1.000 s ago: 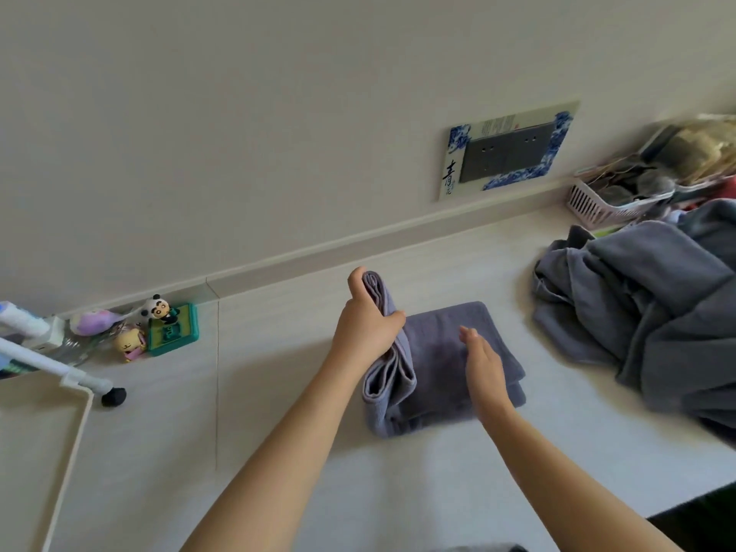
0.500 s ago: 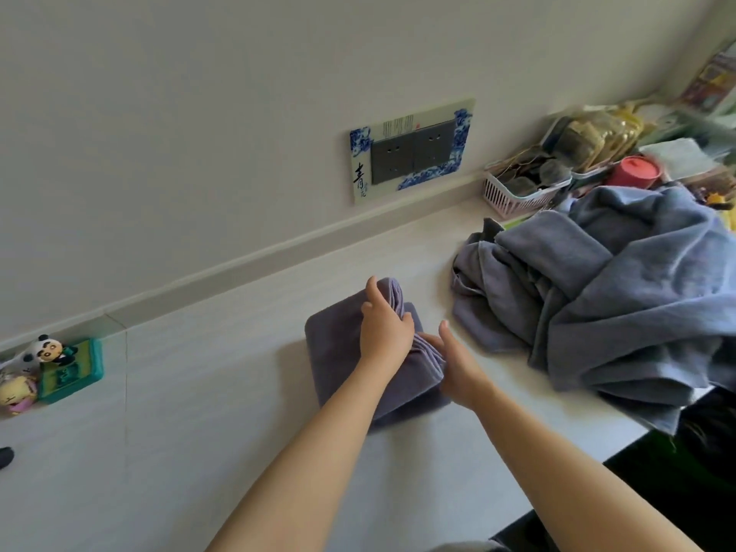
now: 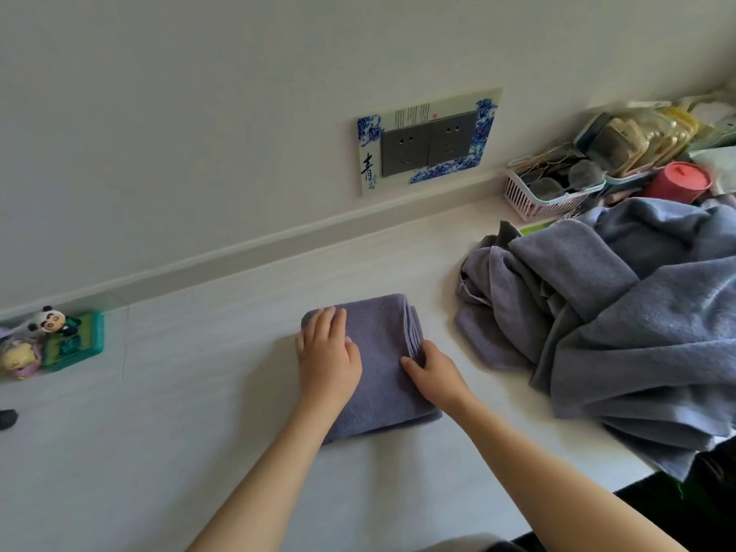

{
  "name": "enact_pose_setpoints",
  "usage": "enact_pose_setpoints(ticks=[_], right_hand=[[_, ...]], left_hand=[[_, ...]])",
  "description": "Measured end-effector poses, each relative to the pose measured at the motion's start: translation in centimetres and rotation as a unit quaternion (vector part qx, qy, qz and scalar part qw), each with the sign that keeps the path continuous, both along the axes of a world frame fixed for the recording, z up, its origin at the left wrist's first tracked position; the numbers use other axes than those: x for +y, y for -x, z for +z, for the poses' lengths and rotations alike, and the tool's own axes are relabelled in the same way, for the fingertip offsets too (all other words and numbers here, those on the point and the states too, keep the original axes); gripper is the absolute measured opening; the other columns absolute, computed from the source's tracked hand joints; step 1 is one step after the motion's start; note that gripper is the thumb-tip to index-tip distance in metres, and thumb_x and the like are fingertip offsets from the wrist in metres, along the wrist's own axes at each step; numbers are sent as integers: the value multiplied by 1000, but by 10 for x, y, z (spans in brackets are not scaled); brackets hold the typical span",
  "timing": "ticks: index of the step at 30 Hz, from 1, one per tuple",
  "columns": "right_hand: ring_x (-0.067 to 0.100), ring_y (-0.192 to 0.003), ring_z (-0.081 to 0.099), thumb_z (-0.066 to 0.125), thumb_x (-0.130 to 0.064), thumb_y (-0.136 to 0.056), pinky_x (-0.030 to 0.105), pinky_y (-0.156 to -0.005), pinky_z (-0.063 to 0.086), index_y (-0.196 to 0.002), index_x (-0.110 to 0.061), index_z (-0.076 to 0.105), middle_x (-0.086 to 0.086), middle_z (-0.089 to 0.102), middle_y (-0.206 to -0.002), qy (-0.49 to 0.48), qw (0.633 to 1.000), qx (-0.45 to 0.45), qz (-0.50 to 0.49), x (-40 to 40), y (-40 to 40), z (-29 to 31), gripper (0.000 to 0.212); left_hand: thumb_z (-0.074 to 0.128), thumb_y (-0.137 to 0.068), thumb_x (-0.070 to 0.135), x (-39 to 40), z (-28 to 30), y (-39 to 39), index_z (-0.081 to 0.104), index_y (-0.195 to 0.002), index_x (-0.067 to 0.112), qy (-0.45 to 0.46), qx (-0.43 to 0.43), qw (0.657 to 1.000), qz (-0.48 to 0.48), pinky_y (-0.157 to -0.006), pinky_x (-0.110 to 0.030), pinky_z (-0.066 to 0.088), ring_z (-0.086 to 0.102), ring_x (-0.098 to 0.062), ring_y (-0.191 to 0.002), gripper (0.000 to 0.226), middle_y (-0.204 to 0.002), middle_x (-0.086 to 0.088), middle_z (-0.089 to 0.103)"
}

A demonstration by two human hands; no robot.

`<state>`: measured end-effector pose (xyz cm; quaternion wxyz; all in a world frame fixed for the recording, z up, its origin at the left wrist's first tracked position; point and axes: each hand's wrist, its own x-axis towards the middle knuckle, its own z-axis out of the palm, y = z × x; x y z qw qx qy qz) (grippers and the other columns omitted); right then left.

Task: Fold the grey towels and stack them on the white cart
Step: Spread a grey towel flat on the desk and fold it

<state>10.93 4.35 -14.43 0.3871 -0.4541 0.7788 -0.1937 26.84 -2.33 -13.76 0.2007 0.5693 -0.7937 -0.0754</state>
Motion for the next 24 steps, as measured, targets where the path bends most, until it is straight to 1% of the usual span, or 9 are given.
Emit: enact_pose_setpoints(ticks=[2, 4, 6, 8, 10, 13, 16, 20, 24], right_hand=[[25, -78, 46, 46, -22, -95, 32, -63, 30, -89, -10, 38, 6, 51, -84, 0, 1000, -12, -16, 0, -1, 1, 15], [30, -83, 51, 42, -15, -93, 32, -66, 33, -101, -7, 40, 16, 58, -97, -10, 999, -28, -32, 0, -2, 2, 11], [36, -94, 55, 41, -11, -90, 32, -70, 36, -128, -8, 36, 19, 57, -113, -23, 998, -25, -43, -3, -6, 5, 38], [38, -100, 55, 40, -8, -84, 37, -78, 39, -146, -14, 24, 18, 52, -123, 30, 993, 115, -30, -5, -14, 2, 64], [39, -107, 57, 38, -14, -74, 42, -91, 38, -143, -19, 37, 17, 54, -127, 112, 957, 267, 33, -10, -22, -2, 69], [36, -127, 48, 37, -34, -83, 45, -106, 20, -132, -26, 53, 10, 49, -140, 136, 936, 305, 108, -10, -26, -21, 53], [33, -136, 35, 29, -45, -90, 43, -111, 11, -141, -27, 41, 5, 37, -149, 95, 952, 272, 100, -5, -26, -34, 55], [21, -146, 4, 7, -50, -88, 38, -117, 1, -149, -28, 15, -5, 6, -157, 95, 965, 230, 84, -4, -27, -39, 65], [18, -146, 1, 6, -46, -91, 34, -119, 0, -149, -17, 6, -3, -1, -155, 108, 966, 220, 82, -10, -22, -50, 65]], left_hand=[[27, -82, 34, 3, -12, -7, 53, -132, 7, -60, -70, 995, -40, -108, -53, 29, 38, -36, -134, 63, -143, -18, 44], [20, -84, 43, 7, -20, -9, 36, -144, 14, -111, -114, 986, -49, -116, -49, 10, 17, -32, -144, 69, -154, -13, 23], [26, -85, 45, 9, -26, -6, 40, -142, 15, -97, -147, 983, -55, -116, -52, 12, 23, -34, -142, 66, -152, -14, 29], [33, -84, 43, 12, -30, -2, 47, -139, 15, -89, -174, 979, -59, -112, -54, 16, 31, -36, -138, 63, -149, -15, 37], [33, -85, 42, 11, -33, -1, 48, -138, 15, -76, -182, 979, -59, -109, -54, 16, 33, -36, -137, 61, -147, -14, 39], [33, -85, 42, 13, -36, -2, 46, -139, 17, -70, -186, 978, -61, -109, -56, 17, 32, -35, -138, 61, -148, -13, 39], [33, -87, 42, 12, -42, -3, 43, -141, 18, -65, -178, 980, -66, -110, -55, 16, 29, -34, -140, 61, -150, -12, 36], [33, -87, 43, 11, -48, -5, 39, -143, 19, -54, -166, 982, -65, -111, -55, 14, 27, -32, -141, 61, -151, -10, 33], [32, -89, 44, 7, -50, -5, 36, -144, 17, -55, -156, 983, -80, -110, -54, 15, 25, -30, -141, 61, -152, -10, 32]])
